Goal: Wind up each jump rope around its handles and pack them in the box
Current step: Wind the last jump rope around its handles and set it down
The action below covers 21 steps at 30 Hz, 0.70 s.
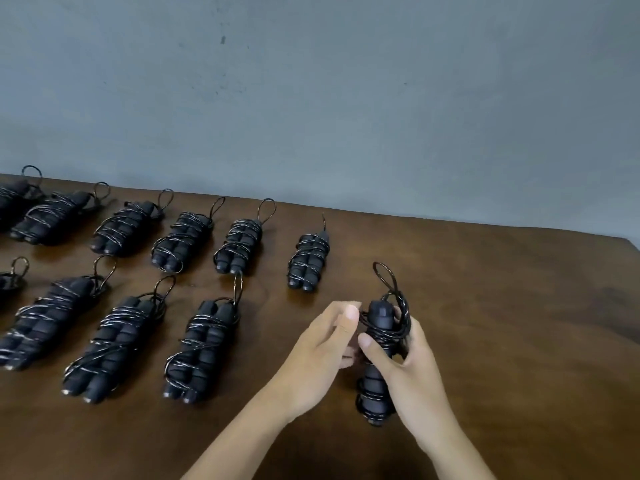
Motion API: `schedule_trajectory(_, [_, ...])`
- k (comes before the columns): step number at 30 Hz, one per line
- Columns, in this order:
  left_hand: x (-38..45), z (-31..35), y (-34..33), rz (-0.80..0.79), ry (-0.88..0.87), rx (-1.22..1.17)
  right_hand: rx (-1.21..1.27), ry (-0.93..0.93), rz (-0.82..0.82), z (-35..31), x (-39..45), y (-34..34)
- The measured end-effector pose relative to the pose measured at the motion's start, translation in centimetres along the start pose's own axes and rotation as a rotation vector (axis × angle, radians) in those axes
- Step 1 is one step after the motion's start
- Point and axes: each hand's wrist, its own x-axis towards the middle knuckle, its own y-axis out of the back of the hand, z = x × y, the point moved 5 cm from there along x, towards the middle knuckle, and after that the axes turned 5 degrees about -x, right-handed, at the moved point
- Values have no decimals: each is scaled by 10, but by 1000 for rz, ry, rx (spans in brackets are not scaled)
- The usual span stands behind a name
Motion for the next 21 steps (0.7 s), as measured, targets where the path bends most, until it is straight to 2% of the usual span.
schedule_trajectory(5, [46, -5, 48, 250, -28, 292, 18, -68, 40, 9, 4, 4])
schedule_trajectory(11, [114, 5, 80, 429, -38, 584, 93, -115, 10, 13, 20, 19])
schedule_trajectory(14, [139, 10, 81, 445, 35, 733, 111, -125, -14, 20, 35, 25])
schedule_trajectory(21, [185, -14, 75, 372, 282, 980, 246, -163, -114, 26, 65, 37])
